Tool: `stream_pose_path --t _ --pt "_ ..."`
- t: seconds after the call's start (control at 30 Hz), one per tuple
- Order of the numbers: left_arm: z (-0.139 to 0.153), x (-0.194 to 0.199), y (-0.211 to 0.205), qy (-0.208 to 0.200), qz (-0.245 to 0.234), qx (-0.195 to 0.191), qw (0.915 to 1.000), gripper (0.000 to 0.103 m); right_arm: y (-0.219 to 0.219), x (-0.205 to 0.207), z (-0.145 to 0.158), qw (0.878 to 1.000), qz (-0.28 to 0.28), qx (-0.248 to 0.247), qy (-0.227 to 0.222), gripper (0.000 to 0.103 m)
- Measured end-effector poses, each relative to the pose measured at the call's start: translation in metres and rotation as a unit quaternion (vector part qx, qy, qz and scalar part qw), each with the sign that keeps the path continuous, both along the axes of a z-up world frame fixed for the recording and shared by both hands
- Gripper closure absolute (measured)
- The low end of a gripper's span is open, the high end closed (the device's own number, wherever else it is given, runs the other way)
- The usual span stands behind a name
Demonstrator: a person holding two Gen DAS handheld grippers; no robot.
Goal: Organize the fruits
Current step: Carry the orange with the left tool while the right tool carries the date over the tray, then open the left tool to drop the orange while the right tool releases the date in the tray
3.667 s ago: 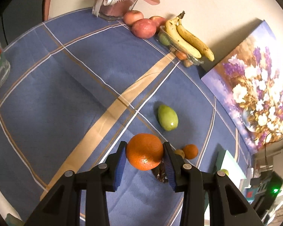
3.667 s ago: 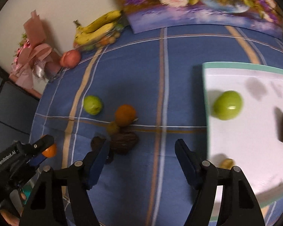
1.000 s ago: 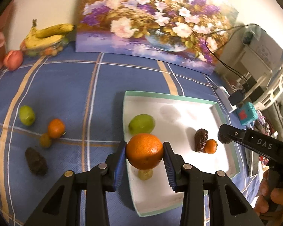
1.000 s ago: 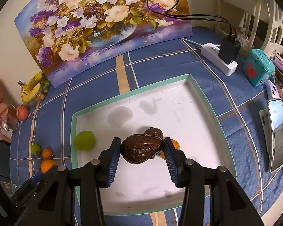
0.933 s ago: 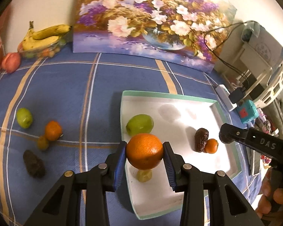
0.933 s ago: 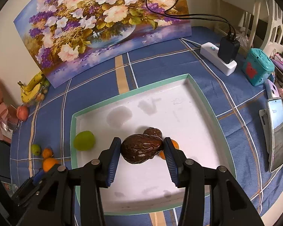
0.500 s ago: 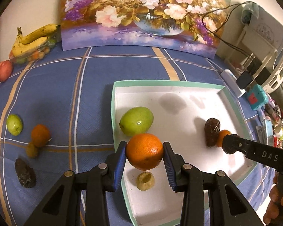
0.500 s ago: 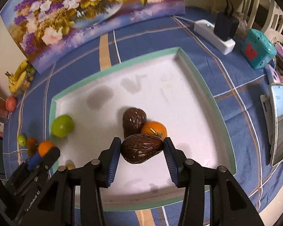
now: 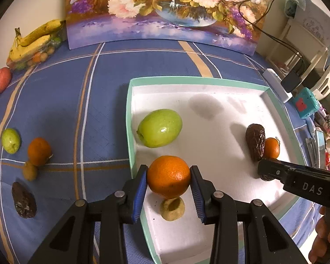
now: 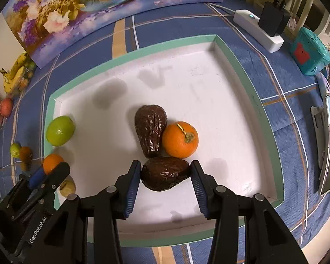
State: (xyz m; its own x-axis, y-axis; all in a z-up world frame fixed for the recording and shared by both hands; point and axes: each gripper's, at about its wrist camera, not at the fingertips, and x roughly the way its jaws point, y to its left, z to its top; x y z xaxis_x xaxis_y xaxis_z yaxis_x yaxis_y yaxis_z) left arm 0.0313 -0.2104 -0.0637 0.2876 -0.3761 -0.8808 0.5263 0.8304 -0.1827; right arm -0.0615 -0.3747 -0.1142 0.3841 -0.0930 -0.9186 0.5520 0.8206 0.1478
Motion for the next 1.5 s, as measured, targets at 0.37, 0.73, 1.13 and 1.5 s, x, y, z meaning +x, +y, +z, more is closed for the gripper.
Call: stream_pose_path --t 0.37,0.73,1.13,1.5 --pt "0.000 0.000 -0.001 0.002 0.001 0.002 1.0000 0.060 -0.003 0.005 -0.005 1.000 -0.004 0.004 0.001 0.055" --pt "0.010 -0.005 0.000 0.005 0.000 -0.001 1.0000 0.050 -0.001 0.002 -0.001 1.000 -0.002 -0.001 0.000 0.055" --pt "0.044 0.001 0.030 -0.008 0.043 -0.017 0.9989 0.048 0.006 -0.014 0.033 0.998 0.001 -0.036 -0.052 0.053" --pt "0.031 0.019 0.070 0.010 0.138 0.017 0.9902 0.031 0.012 -0.008 0.038 0.997 -0.001 -0.037 -0.066 0.037"
